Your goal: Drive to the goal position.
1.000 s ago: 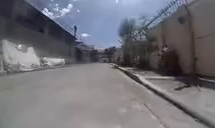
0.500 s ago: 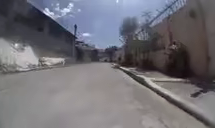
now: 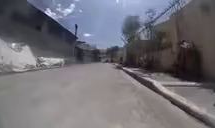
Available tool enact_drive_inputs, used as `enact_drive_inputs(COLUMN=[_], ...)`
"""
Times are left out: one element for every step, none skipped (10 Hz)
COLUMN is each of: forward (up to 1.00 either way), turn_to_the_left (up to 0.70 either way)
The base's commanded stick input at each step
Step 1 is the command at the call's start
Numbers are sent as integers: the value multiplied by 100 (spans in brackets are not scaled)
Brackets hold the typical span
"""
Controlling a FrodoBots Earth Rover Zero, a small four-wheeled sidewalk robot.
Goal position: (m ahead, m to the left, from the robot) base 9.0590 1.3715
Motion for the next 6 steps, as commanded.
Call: enact_drive_inputs(forward=[85, 85, 85, 85, 85, 85], turn_to_the_left=[0, 0, 0, 0, 0, 0])
